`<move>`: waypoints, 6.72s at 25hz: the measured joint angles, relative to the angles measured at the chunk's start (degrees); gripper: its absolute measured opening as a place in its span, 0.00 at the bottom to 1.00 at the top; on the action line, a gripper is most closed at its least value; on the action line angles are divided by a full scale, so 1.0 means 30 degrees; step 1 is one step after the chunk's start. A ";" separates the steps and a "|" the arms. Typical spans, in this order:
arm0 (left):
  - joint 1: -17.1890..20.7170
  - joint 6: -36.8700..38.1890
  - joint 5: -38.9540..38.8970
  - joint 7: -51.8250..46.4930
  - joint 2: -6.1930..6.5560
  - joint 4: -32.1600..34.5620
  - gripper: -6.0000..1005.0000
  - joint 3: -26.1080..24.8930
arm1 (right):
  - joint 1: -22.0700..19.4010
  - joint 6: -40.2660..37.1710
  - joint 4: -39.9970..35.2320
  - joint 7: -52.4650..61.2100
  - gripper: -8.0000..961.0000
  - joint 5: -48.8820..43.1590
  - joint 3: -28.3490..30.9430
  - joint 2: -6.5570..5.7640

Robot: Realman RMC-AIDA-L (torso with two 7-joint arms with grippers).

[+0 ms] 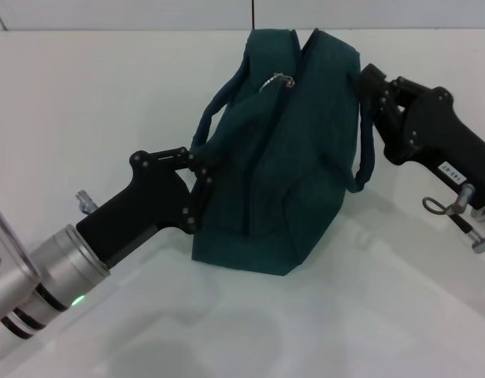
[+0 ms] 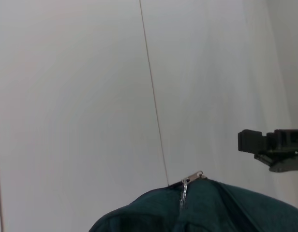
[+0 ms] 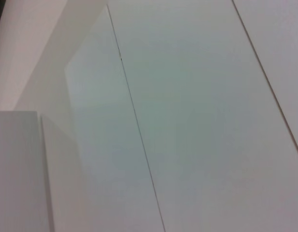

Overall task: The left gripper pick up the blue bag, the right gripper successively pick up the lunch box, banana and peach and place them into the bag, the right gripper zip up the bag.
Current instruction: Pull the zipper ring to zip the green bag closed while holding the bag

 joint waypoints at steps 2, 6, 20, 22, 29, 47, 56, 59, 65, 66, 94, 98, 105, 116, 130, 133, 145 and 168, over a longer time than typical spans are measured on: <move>0.0075 0.0027 0.0012 0.0175 0.0002 -0.0042 0.05 0.0001 | 0.0024 0.0007 0.0020 -0.0030 0.04 0.0002 0.0000 -0.0101; 0.0256 0.0463 0.0165 0.1063 0.0009 -0.0063 0.05 0.0195 | 0.0400 -0.0077 0.0032 0.0369 0.04 -0.0333 0.0000 -0.0465; -0.0226 0.3284 0.0182 -0.1223 0.0437 -0.0421 0.05 0.0041 | 0.1378 -0.1297 -0.0153 0.3129 0.29 -0.2311 0.1265 -0.2465; -0.0488 0.3294 0.0173 -0.1714 0.0431 -0.0811 0.05 0.0036 | 0.1764 -0.1209 -0.0167 0.4259 0.29 -0.3767 0.1929 -0.2829; -0.0696 0.3301 0.0146 -0.1721 0.0224 -0.1073 0.05 0.0025 | 0.2665 0.0149 -0.0218 0.7730 0.30 -0.9860 0.6421 -0.3646; -0.1061 0.2751 0.0210 -0.1023 0.0045 -0.0949 0.05 0.0082 | 0.5378 0.1970 -0.0270 1.5996 0.49 -1.9237 1.1766 -0.3804; -0.1095 0.2652 0.0254 -0.0929 0.0017 -0.0956 0.05 0.0115 | 0.6586 0.2060 -0.0268 1.8263 0.49 -2.1510 1.1806 -0.3607; -0.1090 0.2628 0.0215 -0.0929 0.0022 -0.1039 0.05 0.0122 | 0.6667 0.1912 -0.0332 1.8339 0.49 -2.1681 1.1812 -0.3438; -0.1090 0.2585 0.0193 -0.0931 0.0049 -0.1093 0.05 0.0066 | 0.6456 0.1827 -0.0711 1.8280 0.47 -2.1708 1.1835 -0.3257; -0.1105 0.2493 0.0173 -0.0923 0.0062 -0.1104 0.05 0.0060 | 0.6420 0.1830 -0.0715 1.8229 0.47 -2.1706 1.1848 -0.3211; -0.1031 0.2112 0.0292 -0.0194 0.0078 -0.1224 0.05 0.0130 | 0.3150 0.5497 -0.3597 1.0798 0.03 -2.2400 1.5274 -0.0258; -0.1005 0.2114 0.0387 -0.0004 0.0064 -0.1348 0.05 0.0186 | 0.2159 0.6309 -0.4428 0.9767 0.03 -2.2169 1.5365 -0.0051; -0.1187 0.2143 0.1409 0.0358 0.0146 -0.1601 0.05 0.0225 | 0.1612 0.6818 -0.3946 0.8103 0.03 -2.0442 1.5396 -0.0003; -0.1320 0.2119 0.1764 0.0855 0.0009 -0.1359 0.01 0.0242 | 0.1495 0.5331 -0.4011 0.7835 0.03 -1.9565 1.5187 0.0007; -0.0534 -0.0741 0.0413 0.2932 -0.0144 0.1868 0.32 0.0036 | 0.1499 0.5345 -0.4016 0.7810 0.03 -1.9561 1.5175 0.0019; -0.0684 -0.1023 0.0765 0.2769 -0.0116 0.2233 0.38 0.0172 | 0.1499 0.5354 -0.4013 0.7808 0.03 -1.9562 1.5193 0.0018; -0.0674 -0.0325 0.1138 0.0512 -0.0008 0.1938 0.70 0.0033 | 0.1519 0.5342 -0.3960 0.7808 0.03 -1.9565 1.5294 0.0023; -0.0300 -0.1318 0.1251 0.0435 -0.0172 0.2643 0.38 0.0221 | 0.1142 0.4892 -0.3928 0.7809 0.03 -1.9066 1.4644 0.0046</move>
